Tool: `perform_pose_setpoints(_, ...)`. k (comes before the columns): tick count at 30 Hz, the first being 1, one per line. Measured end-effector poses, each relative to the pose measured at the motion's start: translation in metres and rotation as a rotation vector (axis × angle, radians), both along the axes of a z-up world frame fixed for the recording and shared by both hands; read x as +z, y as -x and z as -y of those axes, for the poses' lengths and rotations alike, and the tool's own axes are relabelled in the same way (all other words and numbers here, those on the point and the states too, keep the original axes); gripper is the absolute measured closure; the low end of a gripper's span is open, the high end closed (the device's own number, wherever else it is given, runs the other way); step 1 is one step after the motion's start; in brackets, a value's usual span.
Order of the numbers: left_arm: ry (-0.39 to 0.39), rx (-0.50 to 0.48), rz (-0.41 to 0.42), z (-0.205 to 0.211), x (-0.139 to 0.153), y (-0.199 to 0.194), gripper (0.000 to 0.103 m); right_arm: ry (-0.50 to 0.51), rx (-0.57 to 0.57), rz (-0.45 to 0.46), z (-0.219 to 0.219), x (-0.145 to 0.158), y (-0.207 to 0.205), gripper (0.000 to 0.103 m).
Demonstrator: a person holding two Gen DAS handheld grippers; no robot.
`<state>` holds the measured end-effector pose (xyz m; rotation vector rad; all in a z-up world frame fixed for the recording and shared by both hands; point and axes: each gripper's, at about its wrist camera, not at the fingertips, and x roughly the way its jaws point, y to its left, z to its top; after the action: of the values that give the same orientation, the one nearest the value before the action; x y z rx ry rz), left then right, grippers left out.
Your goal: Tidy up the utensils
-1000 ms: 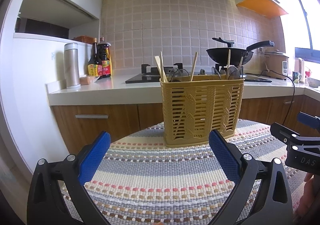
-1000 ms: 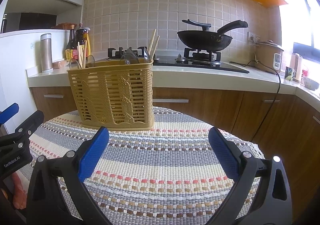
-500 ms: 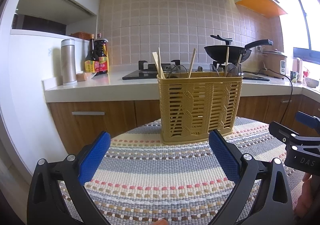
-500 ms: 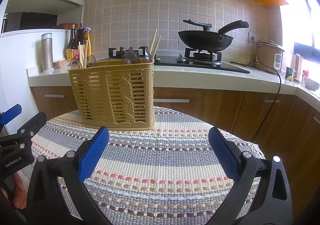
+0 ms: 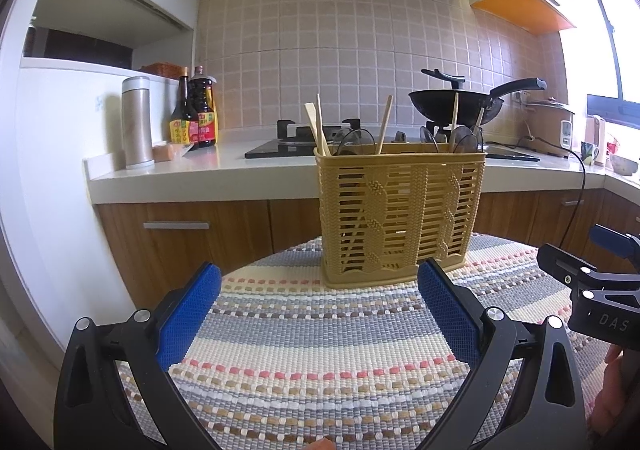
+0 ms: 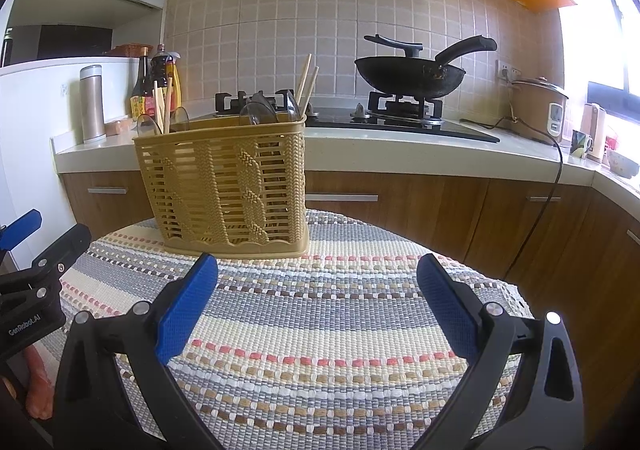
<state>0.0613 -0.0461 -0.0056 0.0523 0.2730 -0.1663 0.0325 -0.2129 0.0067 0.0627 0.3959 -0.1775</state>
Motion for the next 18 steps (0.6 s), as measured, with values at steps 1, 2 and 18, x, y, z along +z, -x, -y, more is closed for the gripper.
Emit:
perform_pose_setpoints(1,0.000,0.000,-0.001,-0.0001,0.0000,0.0000,0.008,-0.002,0.000,-0.001,0.0002,0.0000,-0.0001,0.008)
perform_pose_setpoints(2,0.000,0.000,-0.001,-0.0003,0.0001,-0.0002,0.008,-0.002,0.000,-0.001,0.0001,-0.0002,-0.0002,0.008)
perform_pose_setpoints(18,0.001,0.002,-0.002,-0.0005,0.0000,-0.0008,0.008,0.004,0.003,-0.003,-0.0022,-0.0001,-0.0002,0.008)
